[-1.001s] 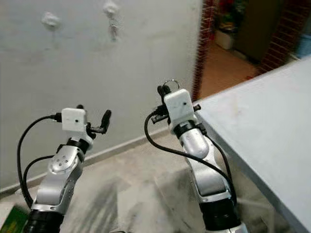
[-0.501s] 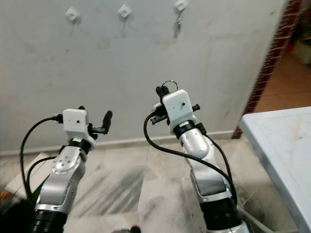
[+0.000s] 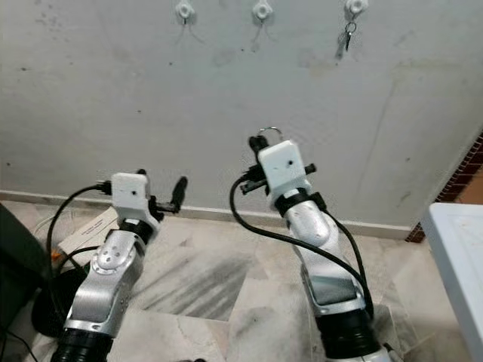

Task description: Hang keys on a hook

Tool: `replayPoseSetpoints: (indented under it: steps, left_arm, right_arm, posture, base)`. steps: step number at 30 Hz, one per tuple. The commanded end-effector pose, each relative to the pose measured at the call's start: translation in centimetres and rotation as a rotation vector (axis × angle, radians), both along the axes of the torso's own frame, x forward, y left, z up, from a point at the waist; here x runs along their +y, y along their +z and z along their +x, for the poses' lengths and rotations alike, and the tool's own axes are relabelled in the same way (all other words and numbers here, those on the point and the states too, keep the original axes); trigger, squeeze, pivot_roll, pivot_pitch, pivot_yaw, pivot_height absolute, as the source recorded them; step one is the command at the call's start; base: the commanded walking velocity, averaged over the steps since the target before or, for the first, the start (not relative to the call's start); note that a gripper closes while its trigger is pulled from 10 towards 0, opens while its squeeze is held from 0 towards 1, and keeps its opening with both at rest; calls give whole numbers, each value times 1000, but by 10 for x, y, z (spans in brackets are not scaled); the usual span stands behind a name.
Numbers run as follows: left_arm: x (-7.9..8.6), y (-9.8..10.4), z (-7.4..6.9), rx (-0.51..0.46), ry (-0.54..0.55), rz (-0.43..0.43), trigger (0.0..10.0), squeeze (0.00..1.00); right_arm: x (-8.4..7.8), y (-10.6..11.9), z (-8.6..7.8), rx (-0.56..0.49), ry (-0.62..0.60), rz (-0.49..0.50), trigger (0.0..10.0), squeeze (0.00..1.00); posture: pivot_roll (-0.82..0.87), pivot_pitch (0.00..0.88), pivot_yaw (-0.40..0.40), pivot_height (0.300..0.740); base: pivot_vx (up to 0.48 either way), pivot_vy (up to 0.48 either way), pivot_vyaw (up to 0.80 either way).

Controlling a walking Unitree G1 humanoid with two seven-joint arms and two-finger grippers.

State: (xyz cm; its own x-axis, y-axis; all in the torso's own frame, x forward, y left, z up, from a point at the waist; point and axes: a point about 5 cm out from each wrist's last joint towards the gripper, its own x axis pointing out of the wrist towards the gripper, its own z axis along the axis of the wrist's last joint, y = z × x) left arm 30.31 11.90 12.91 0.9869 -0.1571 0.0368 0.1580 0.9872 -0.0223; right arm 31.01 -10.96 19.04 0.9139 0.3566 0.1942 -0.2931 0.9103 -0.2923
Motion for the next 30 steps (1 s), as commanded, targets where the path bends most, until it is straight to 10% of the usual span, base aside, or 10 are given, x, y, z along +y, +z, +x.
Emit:
replayPoseSetpoints:
  steps: [1, 30]
  left_arm:
    - [7, 1, 1, 3, 7, 1, 10000, 0]
    - [2, 2, -2, 23, -80, -81, 10000, 0]
  right_arm:
    - [7, 2, -1, -1, 26, 8, 10000, 0]
    - [9, 0, -2, 3, 30, 1, 10000, 0]
  posture:
    - [-50, 48, 54, 740]
    - [-49, 49, 54, 740]
  base:
    - [0, 0, 0]
    - [44, 0, 0]
